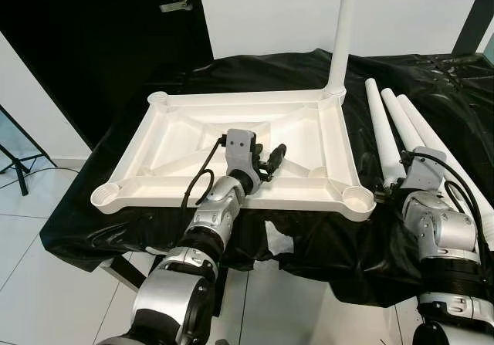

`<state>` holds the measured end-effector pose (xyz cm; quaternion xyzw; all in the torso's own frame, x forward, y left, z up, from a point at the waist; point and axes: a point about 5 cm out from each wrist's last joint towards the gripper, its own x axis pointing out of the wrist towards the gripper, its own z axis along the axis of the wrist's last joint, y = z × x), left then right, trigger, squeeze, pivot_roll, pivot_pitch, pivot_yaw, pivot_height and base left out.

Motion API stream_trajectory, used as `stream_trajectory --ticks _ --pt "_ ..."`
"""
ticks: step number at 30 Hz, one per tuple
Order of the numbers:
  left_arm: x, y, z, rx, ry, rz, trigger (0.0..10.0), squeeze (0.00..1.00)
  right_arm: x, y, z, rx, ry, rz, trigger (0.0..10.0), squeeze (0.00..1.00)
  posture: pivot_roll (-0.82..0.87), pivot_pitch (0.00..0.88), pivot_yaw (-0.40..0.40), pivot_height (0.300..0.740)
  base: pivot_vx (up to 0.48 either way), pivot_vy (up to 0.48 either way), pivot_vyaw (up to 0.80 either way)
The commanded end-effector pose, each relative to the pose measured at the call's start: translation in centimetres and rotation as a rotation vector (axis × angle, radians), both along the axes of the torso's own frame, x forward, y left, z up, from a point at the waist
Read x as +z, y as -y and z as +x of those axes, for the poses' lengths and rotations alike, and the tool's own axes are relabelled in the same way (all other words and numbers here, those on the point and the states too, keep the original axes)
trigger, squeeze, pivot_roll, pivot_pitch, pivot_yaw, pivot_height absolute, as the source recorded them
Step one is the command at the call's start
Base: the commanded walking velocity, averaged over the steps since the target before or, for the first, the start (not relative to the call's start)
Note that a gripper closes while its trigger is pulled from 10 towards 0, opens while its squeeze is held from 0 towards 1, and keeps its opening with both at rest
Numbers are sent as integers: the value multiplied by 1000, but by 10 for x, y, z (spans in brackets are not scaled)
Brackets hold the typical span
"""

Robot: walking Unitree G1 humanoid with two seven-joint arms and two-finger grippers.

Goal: Building children table

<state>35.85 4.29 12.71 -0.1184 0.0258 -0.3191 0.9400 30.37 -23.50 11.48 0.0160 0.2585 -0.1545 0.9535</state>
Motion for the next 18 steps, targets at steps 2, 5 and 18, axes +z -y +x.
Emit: stream_trajectory --ticks 2,5,18 --pt "-2 -2 0 16 0 15 10000 0 -43 -1 -21 -26 -212 32 10000 0 -191 0 120 740 0 0 0" --pt "-1 -1 0 19 1 16 10000 0 -39 -1 -18 -17 -173 25 5373 0 -190 0 119 740 0 0 0" --pt "-3 1 -2 18 -1 -6 10000 0 -2 -18 -14 34 145 -282 0 0 -200 0 120 740 0 0 0"
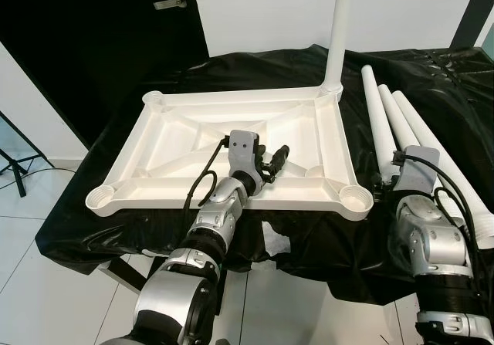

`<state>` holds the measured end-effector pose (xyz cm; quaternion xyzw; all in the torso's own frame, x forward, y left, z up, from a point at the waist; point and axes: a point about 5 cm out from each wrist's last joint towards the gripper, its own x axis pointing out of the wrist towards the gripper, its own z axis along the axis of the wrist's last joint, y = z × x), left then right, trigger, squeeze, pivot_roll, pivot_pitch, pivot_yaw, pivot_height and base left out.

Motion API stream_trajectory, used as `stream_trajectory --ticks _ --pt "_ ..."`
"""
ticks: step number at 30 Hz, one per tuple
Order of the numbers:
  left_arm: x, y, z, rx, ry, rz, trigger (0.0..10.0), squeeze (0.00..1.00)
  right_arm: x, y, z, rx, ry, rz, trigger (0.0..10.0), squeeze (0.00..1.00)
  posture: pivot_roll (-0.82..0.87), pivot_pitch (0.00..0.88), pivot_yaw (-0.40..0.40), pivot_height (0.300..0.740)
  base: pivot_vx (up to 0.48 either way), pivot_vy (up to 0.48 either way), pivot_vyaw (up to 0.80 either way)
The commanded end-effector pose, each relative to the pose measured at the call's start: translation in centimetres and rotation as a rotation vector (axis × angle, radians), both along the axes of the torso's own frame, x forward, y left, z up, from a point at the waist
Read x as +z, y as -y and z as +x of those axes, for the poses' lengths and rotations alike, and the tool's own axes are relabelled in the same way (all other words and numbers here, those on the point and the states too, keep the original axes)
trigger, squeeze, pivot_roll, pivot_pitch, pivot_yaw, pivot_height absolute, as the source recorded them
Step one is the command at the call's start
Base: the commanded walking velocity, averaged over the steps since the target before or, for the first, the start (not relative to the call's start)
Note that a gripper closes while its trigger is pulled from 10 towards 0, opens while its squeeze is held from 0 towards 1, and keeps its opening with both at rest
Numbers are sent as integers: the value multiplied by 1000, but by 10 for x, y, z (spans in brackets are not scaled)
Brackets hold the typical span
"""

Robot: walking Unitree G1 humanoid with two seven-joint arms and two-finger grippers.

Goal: Building children table

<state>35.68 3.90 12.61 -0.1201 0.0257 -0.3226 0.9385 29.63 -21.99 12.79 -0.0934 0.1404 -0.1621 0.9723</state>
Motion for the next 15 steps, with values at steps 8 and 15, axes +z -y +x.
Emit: stream_trajectory --ticks 8,15 --pt "15 4 -5 -127 16 -243 10000 0 7 -11 -24 -111 144 -376 0 0 -212 0 128 740 0 0 0" --pt "24 9 -11 -243 48 -329 10000 0 23 -10 -37 -171 273 -554 0 0 -218 0 126 740 0 0 0"
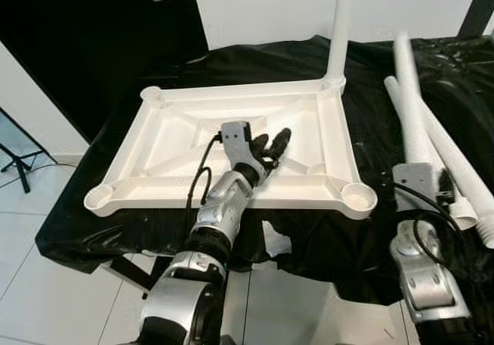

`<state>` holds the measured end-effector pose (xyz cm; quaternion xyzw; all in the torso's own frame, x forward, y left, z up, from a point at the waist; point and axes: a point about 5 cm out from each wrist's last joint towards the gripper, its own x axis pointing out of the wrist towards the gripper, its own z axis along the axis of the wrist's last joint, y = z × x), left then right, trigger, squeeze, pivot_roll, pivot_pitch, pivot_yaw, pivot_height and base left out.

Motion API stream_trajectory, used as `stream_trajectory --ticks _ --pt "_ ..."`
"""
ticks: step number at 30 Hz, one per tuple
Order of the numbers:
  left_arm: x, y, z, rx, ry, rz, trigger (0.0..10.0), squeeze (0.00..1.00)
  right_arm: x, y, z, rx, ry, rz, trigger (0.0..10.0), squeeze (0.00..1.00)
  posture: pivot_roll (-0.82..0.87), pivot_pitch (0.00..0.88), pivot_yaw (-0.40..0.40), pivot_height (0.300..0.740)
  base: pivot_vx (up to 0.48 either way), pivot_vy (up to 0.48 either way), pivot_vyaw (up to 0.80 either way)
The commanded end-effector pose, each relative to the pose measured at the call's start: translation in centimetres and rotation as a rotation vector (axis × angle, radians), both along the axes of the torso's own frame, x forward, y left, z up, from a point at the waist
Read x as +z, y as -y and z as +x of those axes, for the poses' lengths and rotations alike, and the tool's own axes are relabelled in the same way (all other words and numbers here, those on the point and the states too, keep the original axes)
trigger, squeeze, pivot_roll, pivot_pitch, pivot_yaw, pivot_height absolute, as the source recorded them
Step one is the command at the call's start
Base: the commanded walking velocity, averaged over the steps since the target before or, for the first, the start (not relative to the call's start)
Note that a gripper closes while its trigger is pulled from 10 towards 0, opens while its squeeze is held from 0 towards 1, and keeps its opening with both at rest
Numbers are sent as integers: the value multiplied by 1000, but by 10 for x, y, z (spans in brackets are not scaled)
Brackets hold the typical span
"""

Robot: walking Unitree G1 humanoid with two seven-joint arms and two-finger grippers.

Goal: Building children table

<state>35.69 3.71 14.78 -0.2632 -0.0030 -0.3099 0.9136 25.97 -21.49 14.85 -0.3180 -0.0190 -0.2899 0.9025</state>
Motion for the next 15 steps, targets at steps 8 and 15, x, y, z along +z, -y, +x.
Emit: stream_trajectory --ticks 8,15 --pt "3 7 -11 -243 106 -79 10000 0 26 -9 -5 33 163 -225 0 0 -225 0 125 740 0 0 0" --pt "16 5 -18 -376 136 -193 10000 0 46 -41 -11 202 303 -617 0 0 -220 0 117 740 0 0 0"
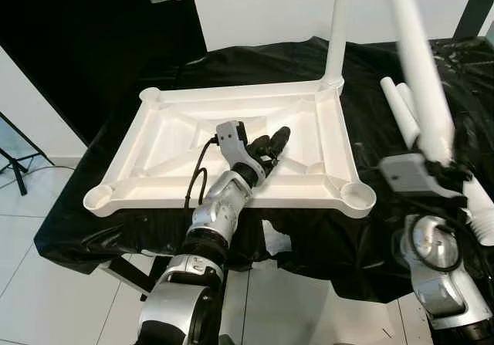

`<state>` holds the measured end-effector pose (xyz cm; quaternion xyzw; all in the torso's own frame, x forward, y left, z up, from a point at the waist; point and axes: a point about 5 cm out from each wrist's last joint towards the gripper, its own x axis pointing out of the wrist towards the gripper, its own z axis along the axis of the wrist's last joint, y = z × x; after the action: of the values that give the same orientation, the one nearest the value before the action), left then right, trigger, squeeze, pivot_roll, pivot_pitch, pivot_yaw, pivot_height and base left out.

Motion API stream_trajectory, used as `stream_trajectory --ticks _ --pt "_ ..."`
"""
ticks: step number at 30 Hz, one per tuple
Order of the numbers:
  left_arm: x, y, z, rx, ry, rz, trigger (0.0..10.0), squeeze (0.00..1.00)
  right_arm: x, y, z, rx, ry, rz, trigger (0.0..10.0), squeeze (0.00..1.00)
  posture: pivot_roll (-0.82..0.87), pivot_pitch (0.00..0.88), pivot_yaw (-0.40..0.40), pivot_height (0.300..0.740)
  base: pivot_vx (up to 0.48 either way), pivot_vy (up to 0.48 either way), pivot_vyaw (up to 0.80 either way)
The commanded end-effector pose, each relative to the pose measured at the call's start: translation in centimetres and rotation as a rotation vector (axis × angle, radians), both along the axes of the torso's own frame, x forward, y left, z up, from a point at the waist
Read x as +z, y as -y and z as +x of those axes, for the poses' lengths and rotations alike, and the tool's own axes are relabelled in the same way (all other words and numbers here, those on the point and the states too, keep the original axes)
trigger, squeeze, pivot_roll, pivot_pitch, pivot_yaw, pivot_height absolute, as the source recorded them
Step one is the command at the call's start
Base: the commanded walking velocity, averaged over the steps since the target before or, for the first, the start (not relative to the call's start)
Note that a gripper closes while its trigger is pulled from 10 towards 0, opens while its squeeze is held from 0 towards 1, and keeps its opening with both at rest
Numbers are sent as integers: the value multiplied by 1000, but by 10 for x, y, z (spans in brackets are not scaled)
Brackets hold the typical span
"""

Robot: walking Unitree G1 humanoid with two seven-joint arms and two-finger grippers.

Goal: Building children table

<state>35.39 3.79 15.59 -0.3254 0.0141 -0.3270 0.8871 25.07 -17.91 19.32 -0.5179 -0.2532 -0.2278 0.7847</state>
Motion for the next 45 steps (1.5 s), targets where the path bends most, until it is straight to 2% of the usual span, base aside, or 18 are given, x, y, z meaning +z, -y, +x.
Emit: stream_trajectory --ticks 1,2,3,4,6,8,12,16,18,19,24,25,26,27,33,38,43,45 --pt "10 5 -17 -330 230 -97 10000 0 2 -12 -4 46 44 -110 0 0 -220 0 117 740 0 0 0" --pt "10 5 -17 -330 230 -97 10000 0 2 -12 -4 46 44 -110 0 0 -220 0 117 740 0 0 0" --pt "10 6 -18 -345 241 -95 10000 0 -2 -20 -7 82 49 -183 0 0 -218 0 117 740 0 0 0" --pt "10 6 -18 -345 241 -95 10000 0 -2 -20 -7 82 49 -183 0 0 -218 0 117 740 0 0 0" --pt "10 7 -20 -346 248 -98 10000 0 -14 -27 -10 126 31 -260 0 0 -218 0 118 740 0 0 0" --pt "11 7 -20 -346 249 -102 10000 0 -18 -28 -11 136 20 -274 0 0 -218 0 117 740 0 0 0" --pt "24 5 -17 -354 208 -229 10000 0 -36 -26 -17 170 -30 -338 0 0 -216 0 120 740 0 0 0" --pt "30 4 -14 -355 197 -253 10000 0 -42 -26 -21 186 -46 -362 0 0 -215 0 122 740 0 0 0" --pt "32 3 -13 -359 200 -254 10000 333 -44 -25 -22 183 -50 -373 0 0 -217 0 125 740 0 0 0" --pt "34 3 -12 -361 198 -265 10000 1000 -45 -25 -22 182 -49 -378 0 0 -218 0 126 740 0 0 0" --pt "36 1 -11 -362 190 -291 10000 1000 -45 -25 -22 183 -49 -384 0 0 -218 0 130 740 0 0 0" --pt "37 1 -10 -361 186 -297 10000 376 -46 -26 -23 184 -51 -383 0 0 -216 0 131 740 0 0 0" --pt "37 0 -10 -360 183 -299 10000 376 -47 -26 -23 185 -53 -383 0 0 -216 0 131 740 0 0 0" --pt "37 0 -10 -364 181 -297 10000 0 -48 -25 -24 181 -54 -378 0 0 -215 0 131 740 0 0 0" --pt "25 -4 -16 -423 180 -251 10000 0 -44 -18 -21 138 -37 -365 0 0 -214 0 134 740 0 0 0" --pt "11 -9 -17 -411 136 -206 10000 0 -39 -12 -18 99 -28 -355 0 0 -208 0 132 740 0 0 0" --pt "9 -10 -15 -387 115 -200 10000 0 -44 -12 -17 99 -54 -353 0 0 -206 0 130 740 0 0 0" --pt "13 -12 -12 -372 104 -242 10000 0 -49 -11 -17 99 -74 -351 0 0 -201 0 126 740 0 0 0"
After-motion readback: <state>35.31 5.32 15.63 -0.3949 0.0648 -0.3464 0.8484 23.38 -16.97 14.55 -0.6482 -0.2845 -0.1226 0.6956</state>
